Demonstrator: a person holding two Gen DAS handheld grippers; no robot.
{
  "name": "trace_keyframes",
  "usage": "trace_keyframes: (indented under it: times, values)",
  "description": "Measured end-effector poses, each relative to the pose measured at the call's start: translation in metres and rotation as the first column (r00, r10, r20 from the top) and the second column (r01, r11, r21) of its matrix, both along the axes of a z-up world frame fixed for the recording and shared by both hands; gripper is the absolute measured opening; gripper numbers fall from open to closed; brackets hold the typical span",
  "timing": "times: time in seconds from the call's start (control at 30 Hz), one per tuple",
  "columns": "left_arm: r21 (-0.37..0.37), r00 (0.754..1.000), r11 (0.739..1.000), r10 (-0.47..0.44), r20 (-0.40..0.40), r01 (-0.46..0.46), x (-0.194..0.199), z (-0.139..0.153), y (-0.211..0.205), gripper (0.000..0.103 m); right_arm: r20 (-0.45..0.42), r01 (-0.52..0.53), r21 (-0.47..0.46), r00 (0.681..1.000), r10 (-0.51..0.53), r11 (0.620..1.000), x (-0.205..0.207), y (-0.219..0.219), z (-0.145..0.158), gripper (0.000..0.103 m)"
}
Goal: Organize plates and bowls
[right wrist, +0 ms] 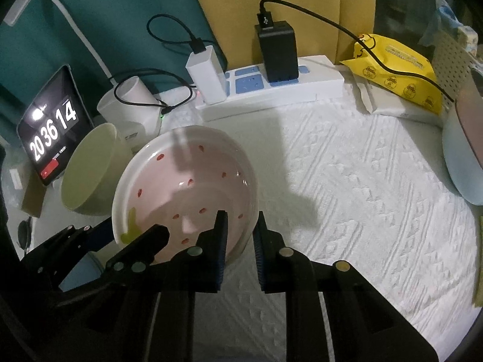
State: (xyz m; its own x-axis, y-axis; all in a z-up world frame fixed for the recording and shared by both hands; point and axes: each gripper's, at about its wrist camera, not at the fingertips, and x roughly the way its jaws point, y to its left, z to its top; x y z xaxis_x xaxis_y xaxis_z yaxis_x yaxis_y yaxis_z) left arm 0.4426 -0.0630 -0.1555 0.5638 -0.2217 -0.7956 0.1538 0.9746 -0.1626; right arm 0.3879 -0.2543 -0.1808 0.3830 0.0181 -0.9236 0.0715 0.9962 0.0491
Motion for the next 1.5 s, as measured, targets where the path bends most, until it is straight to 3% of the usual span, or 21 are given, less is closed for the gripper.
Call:
trace_keyframes:
  times: [0.93,1.5]
  values:
    - [0.002,0.982,1.0,0.004,0.186,-0.004,-0.043,0.06,0.002,0.039,0.191,-0.015,-0.03,0.981,0.021,0.999,-0.041,0.023,0.07,0.015]
    - [-0.001,0.971,1.0,-0.007,0.238,0.008,-0.081,0.086,-0.001,0.039,0.23,0.001,-0.035,0.973,0.007,0.999,-0.073,0.033,0.101,0.016]
